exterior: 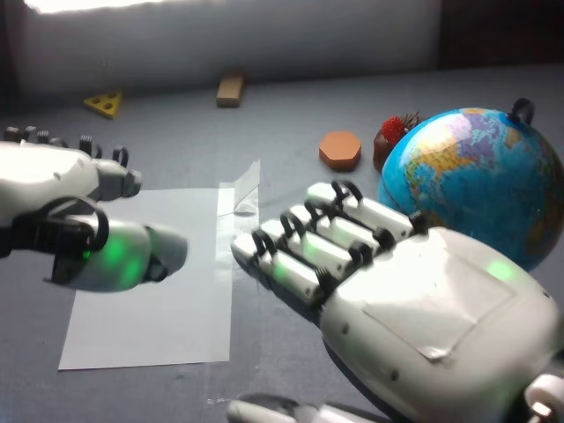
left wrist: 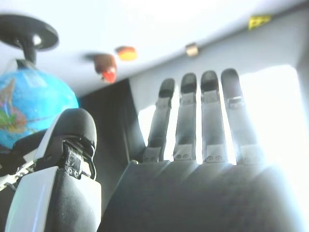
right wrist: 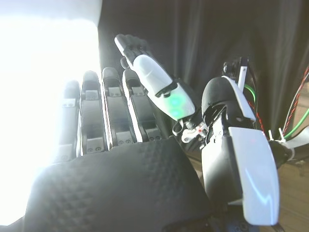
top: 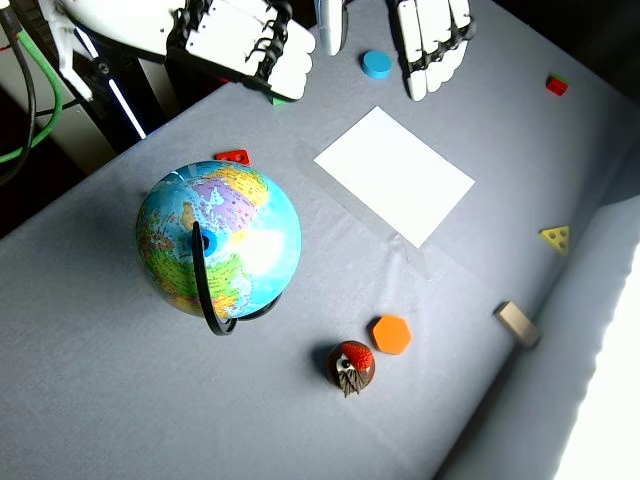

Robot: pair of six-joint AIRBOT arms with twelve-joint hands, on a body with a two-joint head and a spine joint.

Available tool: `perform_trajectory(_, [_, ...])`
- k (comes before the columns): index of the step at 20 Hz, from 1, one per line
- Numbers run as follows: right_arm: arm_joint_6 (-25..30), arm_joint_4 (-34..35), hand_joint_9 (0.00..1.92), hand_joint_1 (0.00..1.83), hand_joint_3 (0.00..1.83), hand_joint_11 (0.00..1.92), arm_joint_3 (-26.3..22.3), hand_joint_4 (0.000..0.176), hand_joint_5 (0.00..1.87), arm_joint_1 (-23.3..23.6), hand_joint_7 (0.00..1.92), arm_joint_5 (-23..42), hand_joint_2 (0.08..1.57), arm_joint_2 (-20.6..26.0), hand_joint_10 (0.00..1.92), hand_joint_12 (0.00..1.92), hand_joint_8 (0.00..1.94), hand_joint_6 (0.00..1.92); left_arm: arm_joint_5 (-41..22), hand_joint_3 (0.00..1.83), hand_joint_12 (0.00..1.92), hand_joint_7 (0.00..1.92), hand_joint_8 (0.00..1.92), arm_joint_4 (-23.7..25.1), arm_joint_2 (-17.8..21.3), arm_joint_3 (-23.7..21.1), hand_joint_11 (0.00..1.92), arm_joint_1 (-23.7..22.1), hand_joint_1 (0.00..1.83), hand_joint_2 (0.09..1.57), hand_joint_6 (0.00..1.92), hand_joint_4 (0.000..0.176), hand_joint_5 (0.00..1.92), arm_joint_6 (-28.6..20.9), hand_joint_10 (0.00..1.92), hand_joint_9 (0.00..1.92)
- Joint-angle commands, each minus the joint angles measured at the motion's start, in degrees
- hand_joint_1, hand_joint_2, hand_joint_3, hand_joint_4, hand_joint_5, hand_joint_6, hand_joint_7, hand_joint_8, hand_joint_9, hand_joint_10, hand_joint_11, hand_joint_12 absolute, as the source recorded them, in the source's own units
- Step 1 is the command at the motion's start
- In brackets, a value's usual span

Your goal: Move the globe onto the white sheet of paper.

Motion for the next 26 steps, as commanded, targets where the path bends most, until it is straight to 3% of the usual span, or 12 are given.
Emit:
perform_trajectory(1, [2.2,-6.0,0.14,0.0,0.01,0.0,-0.4,0.0,0.15,-0.4,0.15,-3.3,1.21,1.5,0.02,0.12,0.0,0.01,3.1,0.0,0.51,0.2,0.0,2.5,0.3,0.4,0.0,0.7,0.0,1.22,0.0,0.0,0.17,0.0,0.0,0.18])
perform_trajectory(4, [12.7,-18.0,0.14,0.0,0.0,0.0,1.0,0.0,0.15,-3.4,0.15,-14.7,1.21,6.5,0.01,0.11,0.0,0.01,8.7,0.0,0.49,0.18,0.0,3.1,0.3,1.7,0.0,6.7,0.0,1.23,0.01,0.0,0.19,-0.9,0.0,0.17])
perform_trajectory(7, [23.8,-28.2,0.14,0.0,0.0,0.0,4.7,0.0,0.14,-5.0,0.15,-27.7,1.21,9.7,0.01,0.11,0.0,0.01,13.3,0.0,0.49,0.19,0.0,7.6,-0.2,2.7,0.0,13.2,0.0,1.22,0.01,0.0,0.2,-6.5,0.0,0.17])
perform_trajectory(9, [24.5,-30.0,0.14,0.0,0.0,0.0,6.6,0.0,0.14,-5.9,0.15,-31.3,1.21,10.0,0.01,0.11,0.0,0.0,15.7,0.0,0.51,0.19,0.0,10.2,-0.9,3.5,0.0,17.0,0.0,1.22,0.0,0.0,0.19,-10.7,0.0,0.18])
perform_trajectory(12, [26.3,-34.4,0.12,0.0,0.0,0.0,9.0,0.0,0.14,-7.4,0.14,-36.4,1.21,10.3,0.0,0.1,0.0,0.0,16.3,0.0,0.51,0.18,0.0,17.3,-2.2,3.6,0.0,21.7,0.0,1.22,0.0,0.0,0.17,-21.3,0.0,0.16])
perform_trajectory(14, [33.5,-42.0,0.12,0.0,0.0,0.0,10.6,0.0,0.14,-7.7,0.14,-39.9,1.21,10.6,0.0,0.1,0.0,0.0,15.7,0.0,0.5,0.17,0.0,18.6,-3.3,3.8,0.0,22.5,0.0,1.22,0.0,0.0,0.16,-22.3,0.0,0.15])
perform_trajectory(17, [34.2,-42.0,0.12,0.0,0.0,0.0,11.6,0.0,0.14,-7.1,0.14,-43.7,1.21,10.6,0.0,0.1,0.0,0.0,15.2,0.0,0.5,0.18,0.0,19.9,-5.2,4.0,0.0,23.1,0.0,1.22,0.0,0.0,0.17,-22.9,0.0,0.15])
perform_trajectory(18, [34.9,-42.0,0.13,0.0,0.0,0.0,11.9,0.0,0.14,-6.8,0.15,-45.9,1.21,10.6,0.0,0.14,0.0,0.0,14.9,0.0,0.5,0.18,0.0,22.2,-6.1,4.0,0.0,24.5,0.0,1.22,0.01,0.0,0.18,-26.5,0.0,0.15])
perform_trajectory(19, [34.9,-42.0,0.13,0.0,0.0,0.0,12.2,0.0,0.14,-6.5,0.15,-51.0,1.21,10.4,0.0,0.15,0.0,0.0,12.3,0.0,0.5,0.18,0.0,27.1,-7.9,3.5,0.0,27.4,0.0,1.22,0.01,0.0,0.18,-35.1,0.0,0.15])
perform_trajectory(23, [34.7,-41.9,0.14,0.0,0.0,0.0,12.6,0.0,0.15,-6.0,0.17,-53.0,1.21,9.9,0.01,0.21,0.0,0.0,9.3,0.0,0.44,0.16,0.0,30.9,-8.2,3.2,0.0,28.5,0.0,1.22,0.0,0.0,0.18,-40.6,0.0,0.14])
perform_trajectory(26, [38.1,-41.7,0.14,0.0,0.0,0.0,12.8,0.0,0.15,-4.6,0.17,-52.1,1.21,9.9,0.0,0.21,0.0,0.0,6.6,0.0,0.43,0.15,0.0,33.9,-8.2,2.9,0.0,30.3,0.0,1.22,0.0,0.0,0.17,-46.9,0.0,0.13])
